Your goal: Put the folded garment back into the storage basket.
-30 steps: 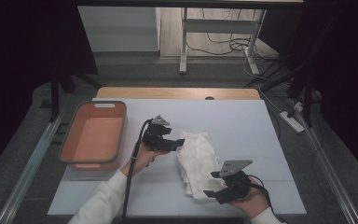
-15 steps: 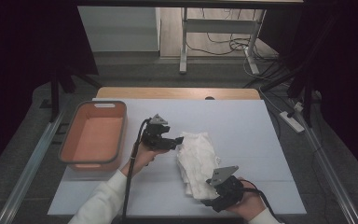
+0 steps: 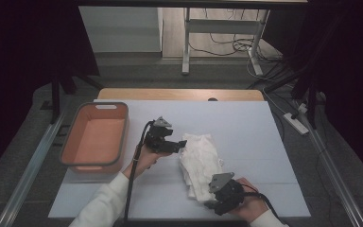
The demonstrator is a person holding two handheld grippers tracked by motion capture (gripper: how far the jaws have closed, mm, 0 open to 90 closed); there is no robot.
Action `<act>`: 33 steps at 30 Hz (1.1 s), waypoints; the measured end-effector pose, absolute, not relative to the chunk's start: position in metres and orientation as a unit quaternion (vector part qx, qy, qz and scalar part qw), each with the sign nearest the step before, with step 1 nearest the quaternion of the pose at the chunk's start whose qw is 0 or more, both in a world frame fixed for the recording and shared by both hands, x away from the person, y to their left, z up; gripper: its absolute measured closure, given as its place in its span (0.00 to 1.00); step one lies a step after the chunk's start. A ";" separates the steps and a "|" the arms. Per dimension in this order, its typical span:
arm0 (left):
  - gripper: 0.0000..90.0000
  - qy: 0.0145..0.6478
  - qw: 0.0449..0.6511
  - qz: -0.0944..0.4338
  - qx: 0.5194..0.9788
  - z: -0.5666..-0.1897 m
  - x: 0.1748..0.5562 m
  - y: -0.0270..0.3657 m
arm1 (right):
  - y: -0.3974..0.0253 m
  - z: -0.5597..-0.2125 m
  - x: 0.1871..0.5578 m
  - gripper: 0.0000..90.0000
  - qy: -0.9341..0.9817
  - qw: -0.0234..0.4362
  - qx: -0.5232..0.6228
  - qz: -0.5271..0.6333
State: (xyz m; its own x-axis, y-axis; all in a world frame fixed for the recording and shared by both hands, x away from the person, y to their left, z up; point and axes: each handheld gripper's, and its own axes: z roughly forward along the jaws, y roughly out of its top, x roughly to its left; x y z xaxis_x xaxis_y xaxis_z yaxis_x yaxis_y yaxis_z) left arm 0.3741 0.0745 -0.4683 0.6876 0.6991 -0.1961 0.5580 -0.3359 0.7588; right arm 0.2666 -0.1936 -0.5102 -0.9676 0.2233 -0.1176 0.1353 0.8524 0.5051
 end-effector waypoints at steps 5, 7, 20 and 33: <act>0.26 0.384 0.425 0.083 0.816 -0.469 0.374 0.072 | -0.192 -0.509 0.268 0.50 0.959 0.095 0.092 0.252; 0.25 0.384 0.425 0.083 0.816 -0.469 0.374 0.072 | -0.191 -0.508 0.267 0.60 0.959 0.099 0.091 0.251; 0.25 0.388 0.423 0.080 0.815 -0.471 0.375 0.074 | -0.196 -0.503 0.273 0.93 0.944 0.068 0.139 0.293; 0.23 0.412 0.406 0.055 0.814 -0.494 0.403 0.052 | -0.198 -0.494 0.270 0.93 0.925 0.041 0.150 0.347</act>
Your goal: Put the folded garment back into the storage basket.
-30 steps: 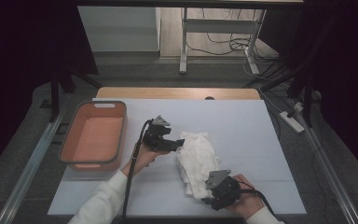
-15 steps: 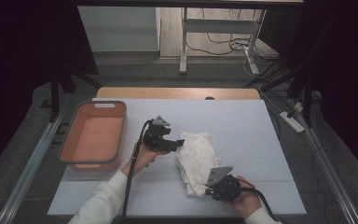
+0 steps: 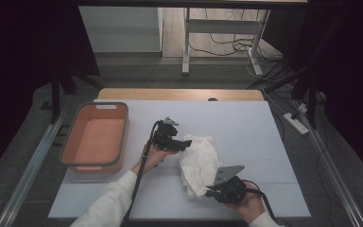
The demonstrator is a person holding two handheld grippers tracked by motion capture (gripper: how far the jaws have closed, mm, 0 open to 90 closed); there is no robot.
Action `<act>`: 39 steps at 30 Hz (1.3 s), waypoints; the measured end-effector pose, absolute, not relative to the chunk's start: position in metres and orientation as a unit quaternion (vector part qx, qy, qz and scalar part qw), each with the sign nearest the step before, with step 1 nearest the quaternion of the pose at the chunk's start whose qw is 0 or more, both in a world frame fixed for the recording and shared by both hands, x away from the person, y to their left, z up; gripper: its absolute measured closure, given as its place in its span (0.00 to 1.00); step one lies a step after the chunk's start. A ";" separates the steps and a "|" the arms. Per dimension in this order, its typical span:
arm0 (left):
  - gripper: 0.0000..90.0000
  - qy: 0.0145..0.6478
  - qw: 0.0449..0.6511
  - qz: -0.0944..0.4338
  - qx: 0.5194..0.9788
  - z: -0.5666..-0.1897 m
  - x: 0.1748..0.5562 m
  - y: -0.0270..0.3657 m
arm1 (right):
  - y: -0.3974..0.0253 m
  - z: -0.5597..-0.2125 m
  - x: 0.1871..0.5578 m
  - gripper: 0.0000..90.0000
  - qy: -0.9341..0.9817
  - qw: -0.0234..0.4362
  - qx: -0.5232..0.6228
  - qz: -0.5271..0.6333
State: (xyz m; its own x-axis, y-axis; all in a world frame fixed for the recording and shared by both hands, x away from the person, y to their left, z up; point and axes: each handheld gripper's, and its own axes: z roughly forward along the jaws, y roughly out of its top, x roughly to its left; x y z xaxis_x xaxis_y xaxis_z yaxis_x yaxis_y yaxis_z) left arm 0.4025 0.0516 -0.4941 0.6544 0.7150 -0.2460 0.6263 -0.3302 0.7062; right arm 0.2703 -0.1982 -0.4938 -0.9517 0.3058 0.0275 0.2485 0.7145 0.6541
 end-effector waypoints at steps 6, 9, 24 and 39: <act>0.23 0.405 0.376 0.058 0.831 -0.506 0.413 0.040 | -0.197 -0.495 0.268 0.93 0.927 0.044 0.146 0.342; 0.24 0.404 0.375 0.059 0.833 -0.509 0.417 0.039 | -0.197 -0.496 0.268 0.93 0.927 0.044 0.146 0.342; 0.26 0.395 0.350 0.040 0.849 -0.528 0.429 0.024 | -0.195 -0.497 0.267 0.93 0.931 0.046 0.144 0.333; 0.83 0.357 0.366 0.011 0.859 -0.526 0.421 0.022 | -0.196 -0.496 0.264 0.93 0.931 0.063 0.137 0.332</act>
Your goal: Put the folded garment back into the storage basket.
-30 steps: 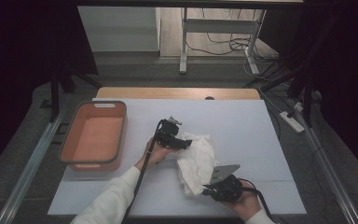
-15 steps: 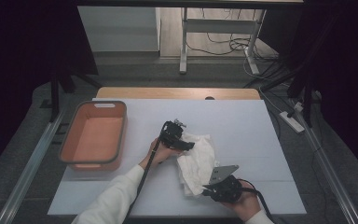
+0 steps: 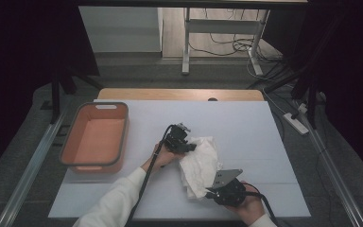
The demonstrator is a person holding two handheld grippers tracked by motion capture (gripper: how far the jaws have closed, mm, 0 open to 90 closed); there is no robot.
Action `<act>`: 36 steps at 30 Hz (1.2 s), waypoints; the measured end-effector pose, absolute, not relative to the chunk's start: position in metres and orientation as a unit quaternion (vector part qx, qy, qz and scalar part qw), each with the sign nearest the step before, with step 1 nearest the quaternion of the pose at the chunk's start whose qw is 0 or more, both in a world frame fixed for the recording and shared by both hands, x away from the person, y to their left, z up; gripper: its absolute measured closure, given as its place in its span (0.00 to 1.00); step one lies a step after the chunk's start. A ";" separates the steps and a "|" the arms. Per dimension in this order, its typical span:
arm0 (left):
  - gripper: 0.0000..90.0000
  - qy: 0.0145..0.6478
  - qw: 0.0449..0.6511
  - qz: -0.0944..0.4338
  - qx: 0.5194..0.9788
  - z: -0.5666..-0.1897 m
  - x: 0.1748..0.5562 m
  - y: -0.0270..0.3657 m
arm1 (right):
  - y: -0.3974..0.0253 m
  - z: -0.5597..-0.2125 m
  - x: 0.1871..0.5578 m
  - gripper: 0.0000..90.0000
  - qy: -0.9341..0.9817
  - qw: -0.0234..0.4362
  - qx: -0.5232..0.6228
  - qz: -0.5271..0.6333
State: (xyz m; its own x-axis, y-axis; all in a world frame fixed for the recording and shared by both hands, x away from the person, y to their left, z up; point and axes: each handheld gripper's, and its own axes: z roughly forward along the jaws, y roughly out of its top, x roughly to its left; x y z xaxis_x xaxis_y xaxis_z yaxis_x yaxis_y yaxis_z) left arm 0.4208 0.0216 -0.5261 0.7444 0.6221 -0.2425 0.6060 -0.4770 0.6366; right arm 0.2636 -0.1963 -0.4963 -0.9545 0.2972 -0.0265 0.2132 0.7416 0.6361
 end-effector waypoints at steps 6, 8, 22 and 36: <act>0.85 0.347 0.387 0.012 0.854 -0.518 0.417 0.024 | -0.199 -0.494 0.262 0.93 0.928 0.073 0.138 0.340; 0.85 0.343 0.399 0.017 0.851 -0.513 0.415 0.025 | -0.200 -0.492 0.261 0.93 0.925 0.078 0.138 0.346; 0.86 0.322 0.436 0.031 0.840 -0.492 0.403 0.031 | -0.201 -0.481 0.259 0.93 0.912 0.087 0.140 0.377; 0.86 0.310 0.458 0.034 0.833 -0.481 0.397 0.040 | -0.200 -0.477 0.261 0.93 0.898 0.095 0.155 0.400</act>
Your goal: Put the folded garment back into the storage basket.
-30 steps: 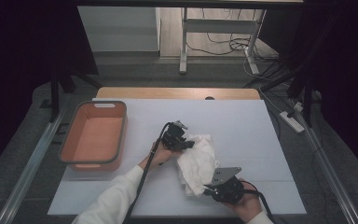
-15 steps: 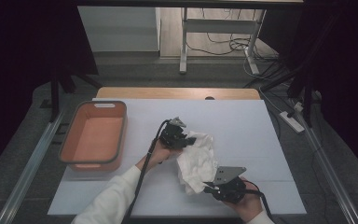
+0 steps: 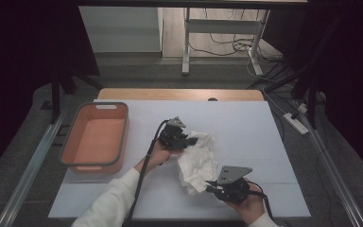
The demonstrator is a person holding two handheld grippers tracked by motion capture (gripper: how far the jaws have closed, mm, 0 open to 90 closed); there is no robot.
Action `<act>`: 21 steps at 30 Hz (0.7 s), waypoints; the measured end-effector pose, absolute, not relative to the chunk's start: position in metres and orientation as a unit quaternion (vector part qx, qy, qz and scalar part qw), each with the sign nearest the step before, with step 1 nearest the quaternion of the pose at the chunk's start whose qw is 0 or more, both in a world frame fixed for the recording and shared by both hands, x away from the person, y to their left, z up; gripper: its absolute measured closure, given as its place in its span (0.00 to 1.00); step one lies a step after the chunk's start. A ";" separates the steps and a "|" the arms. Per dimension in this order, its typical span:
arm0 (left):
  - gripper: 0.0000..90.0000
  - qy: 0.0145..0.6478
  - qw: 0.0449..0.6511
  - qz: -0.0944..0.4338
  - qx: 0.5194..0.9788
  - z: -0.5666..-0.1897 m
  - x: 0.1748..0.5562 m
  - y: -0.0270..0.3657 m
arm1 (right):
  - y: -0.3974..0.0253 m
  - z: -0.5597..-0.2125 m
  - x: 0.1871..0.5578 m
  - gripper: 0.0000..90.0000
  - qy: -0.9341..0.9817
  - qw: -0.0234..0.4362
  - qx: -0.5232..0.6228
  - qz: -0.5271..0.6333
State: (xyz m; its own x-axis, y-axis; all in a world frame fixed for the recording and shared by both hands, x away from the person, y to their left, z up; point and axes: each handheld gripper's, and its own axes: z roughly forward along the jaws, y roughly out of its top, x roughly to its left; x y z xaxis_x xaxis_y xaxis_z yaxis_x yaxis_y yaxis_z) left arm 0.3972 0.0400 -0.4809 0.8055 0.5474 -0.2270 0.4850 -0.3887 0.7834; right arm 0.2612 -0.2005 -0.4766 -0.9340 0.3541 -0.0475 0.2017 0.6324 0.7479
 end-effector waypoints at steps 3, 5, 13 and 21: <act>0.86 0.308 0.463 0.035 0.830 -0.478 0.396 0.041 | -0.202 -0.475 0.261 0.93 0.893 0.097 0.160 0.410; 0.86 0.306 0.466 0.036 0.829 -0.476 0.394 0.042 | -0.202 -0.474 0.261 0.93 0.891 0.101 0.163 0.412; 0.86 0.292 0.485 0.053 0.823 -0.458 0.385 0.046 | -0.201 -0.467 0.258 0.93 0.877 0.108 0.167 0.438; 0.86 0.301 0.486 0.050 0.819 -0.459 0.389 0.052 | -0.201 -0.467 0.261 0.93 0.866 0.094 0.177 0.459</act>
